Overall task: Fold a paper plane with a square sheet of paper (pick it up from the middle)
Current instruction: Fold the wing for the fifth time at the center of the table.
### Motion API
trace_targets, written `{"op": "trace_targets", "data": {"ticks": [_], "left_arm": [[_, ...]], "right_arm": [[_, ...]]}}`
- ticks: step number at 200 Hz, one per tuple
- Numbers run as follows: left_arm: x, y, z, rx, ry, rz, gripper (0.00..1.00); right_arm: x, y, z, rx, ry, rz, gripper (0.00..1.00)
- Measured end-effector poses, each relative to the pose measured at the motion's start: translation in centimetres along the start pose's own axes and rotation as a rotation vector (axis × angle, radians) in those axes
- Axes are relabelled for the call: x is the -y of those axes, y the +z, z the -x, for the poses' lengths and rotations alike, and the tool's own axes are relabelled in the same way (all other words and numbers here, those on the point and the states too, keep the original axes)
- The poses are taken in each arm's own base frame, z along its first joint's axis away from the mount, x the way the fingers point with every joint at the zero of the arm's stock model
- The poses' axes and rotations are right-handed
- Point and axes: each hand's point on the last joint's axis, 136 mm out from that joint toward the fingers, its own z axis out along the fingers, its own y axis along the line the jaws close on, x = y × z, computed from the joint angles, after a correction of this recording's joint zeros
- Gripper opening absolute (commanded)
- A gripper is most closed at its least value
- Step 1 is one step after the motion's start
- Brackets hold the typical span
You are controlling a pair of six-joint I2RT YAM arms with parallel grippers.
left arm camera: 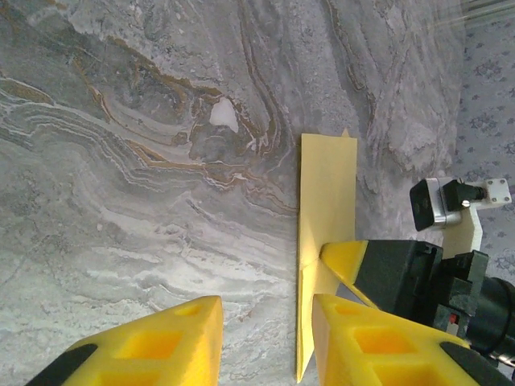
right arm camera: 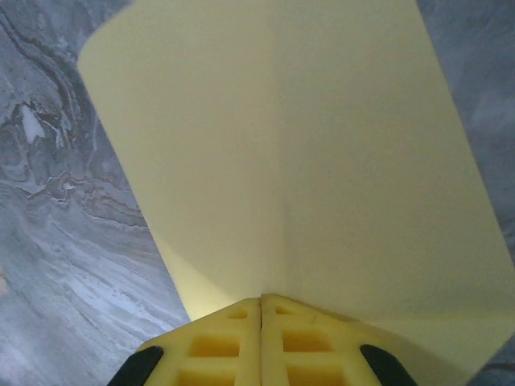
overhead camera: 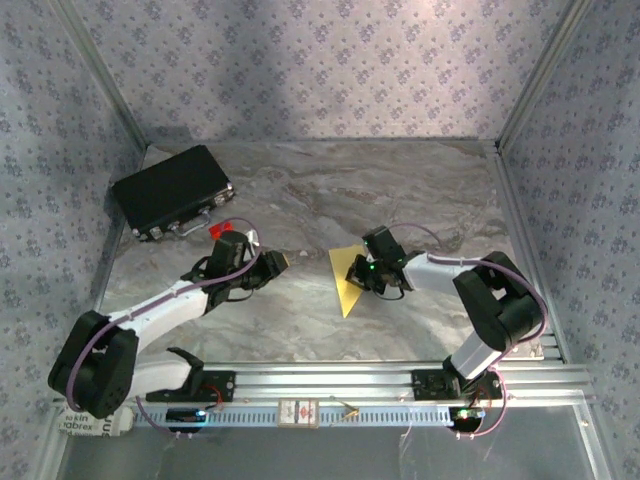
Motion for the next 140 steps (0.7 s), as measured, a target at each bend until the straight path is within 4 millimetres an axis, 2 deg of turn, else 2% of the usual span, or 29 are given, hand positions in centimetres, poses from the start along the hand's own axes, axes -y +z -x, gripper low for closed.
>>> {"op": "trace_targets", "data": {"ticks": [38,68,88,120,135,140], "left_arm": [[-0.5,0.7,-0.5,-0.032,-0.012,0.008,0.33],[-0.9,1.5,-1.0,-0.069,-0.026,0.017,0.32],[-0.4,1.9,-0.9,-0.088,-0.028,0.009,0.3],[0.8,2.1,-0.6,-0.097,-0.02,-0.024,0.28],[1.4,2.5,-0.4,-0.112,-0.017,-0.041,0.26],[1.6,2.6,-0.4,-0.119,-0.017,-0.045,0.26]], "right_arm": [[-1.1,0.8,-0.8,0.059,0.135,0.052,0.06],[-3.0,1.8,-2.6,0.087,0.268,0.13,0.07],[-4.1,2.3,-3.2,0.077,0.302,0.166,0.08],[-4.6,1.4,-2.3,0.109,0.281,0.171,0.14],[-5.0,0.2,-1.5,0.139,0.251,0.176,0.24],[-5.0,-0.3,-1.2,0.15,0.236,0.178,0.24]]}}
